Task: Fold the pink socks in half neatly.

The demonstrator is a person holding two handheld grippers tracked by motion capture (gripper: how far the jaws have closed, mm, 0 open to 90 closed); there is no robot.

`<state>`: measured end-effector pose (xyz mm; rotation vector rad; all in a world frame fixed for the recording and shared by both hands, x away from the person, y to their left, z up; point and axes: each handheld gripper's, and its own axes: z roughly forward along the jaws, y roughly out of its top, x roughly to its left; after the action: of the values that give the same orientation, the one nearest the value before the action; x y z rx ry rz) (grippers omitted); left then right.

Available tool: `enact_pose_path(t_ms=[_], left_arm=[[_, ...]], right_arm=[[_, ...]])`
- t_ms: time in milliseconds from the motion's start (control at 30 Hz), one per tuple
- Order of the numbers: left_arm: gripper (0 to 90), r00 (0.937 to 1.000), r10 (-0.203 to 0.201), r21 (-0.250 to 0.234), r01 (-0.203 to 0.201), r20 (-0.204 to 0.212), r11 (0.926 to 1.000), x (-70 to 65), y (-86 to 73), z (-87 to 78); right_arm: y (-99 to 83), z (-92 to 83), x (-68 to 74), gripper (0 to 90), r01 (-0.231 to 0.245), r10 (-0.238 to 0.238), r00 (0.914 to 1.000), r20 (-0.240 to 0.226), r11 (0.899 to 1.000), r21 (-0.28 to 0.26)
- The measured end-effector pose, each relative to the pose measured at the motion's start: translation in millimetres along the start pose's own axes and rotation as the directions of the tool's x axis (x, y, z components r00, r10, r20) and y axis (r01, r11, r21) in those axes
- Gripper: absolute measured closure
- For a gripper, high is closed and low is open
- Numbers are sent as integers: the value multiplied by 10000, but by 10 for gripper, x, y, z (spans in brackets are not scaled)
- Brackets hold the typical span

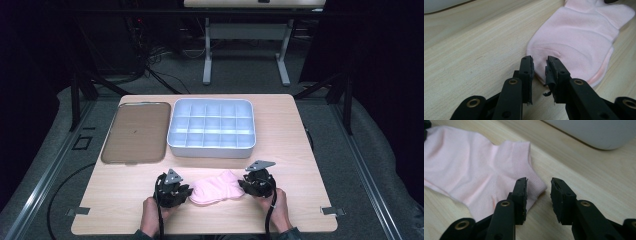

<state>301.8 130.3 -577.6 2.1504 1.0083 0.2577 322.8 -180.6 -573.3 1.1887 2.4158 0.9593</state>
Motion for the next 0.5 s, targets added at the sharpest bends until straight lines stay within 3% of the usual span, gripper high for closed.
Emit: enact_pose_path(t_ms=[233, 367, 500], left_arm=[[850, 9997, -10, 137, 7, 238, 9999, -15, 18, 10], [873, 9995, 293, 103, -294, 140, 9995, -31, 33, 25], [874, 9992, 326, -56, -325, 227, 9995, -11, 62, 71]], right_arm=[[-29, -16, 35, 842, -289, 288, 9995, -162, 9996, -32], [-47, -45, 29, 870, -531, 530, 9986, 78, 9985, 135], [-82, -79, 8, 873, -854, 854, 9963, 11, 9962, 153]])
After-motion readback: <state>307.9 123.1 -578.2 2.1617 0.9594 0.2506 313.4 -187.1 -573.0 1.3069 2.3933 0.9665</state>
